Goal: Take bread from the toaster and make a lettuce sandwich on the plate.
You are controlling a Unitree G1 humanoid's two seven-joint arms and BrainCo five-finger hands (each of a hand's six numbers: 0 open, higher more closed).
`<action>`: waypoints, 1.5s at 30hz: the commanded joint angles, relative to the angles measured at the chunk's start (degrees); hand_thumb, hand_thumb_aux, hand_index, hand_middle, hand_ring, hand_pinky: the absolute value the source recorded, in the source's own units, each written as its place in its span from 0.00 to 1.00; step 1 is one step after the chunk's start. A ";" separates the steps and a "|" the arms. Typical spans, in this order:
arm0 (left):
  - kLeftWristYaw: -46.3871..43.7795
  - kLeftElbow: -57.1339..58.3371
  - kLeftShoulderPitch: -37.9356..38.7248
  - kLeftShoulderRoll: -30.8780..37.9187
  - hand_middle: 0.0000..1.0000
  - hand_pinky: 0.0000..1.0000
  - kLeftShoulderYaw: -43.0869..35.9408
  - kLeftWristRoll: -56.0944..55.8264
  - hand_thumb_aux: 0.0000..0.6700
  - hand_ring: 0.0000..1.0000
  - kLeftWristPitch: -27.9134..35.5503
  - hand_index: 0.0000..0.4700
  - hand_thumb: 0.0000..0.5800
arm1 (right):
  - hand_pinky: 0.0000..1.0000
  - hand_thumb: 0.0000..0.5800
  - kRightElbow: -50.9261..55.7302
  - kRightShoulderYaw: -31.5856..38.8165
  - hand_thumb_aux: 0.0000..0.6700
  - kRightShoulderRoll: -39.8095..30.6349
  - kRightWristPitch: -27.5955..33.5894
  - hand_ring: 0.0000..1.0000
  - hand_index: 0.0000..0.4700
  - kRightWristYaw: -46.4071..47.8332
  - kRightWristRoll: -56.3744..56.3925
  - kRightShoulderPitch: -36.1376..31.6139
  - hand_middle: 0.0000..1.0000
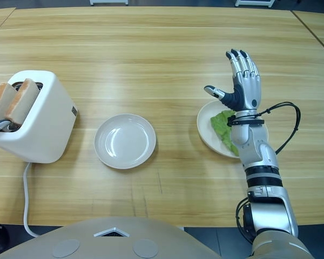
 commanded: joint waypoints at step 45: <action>-6.26 -35.32 -20.91 -23.65 0.00 0.00 -14.99 -40.22 1.00 0.00 15.32 1.00 1.00 | 0.00 0.00 22.22 19.09 0.00 -14.56 3.31 0.00 0.00 20.18 -12.78 -3.03 0.00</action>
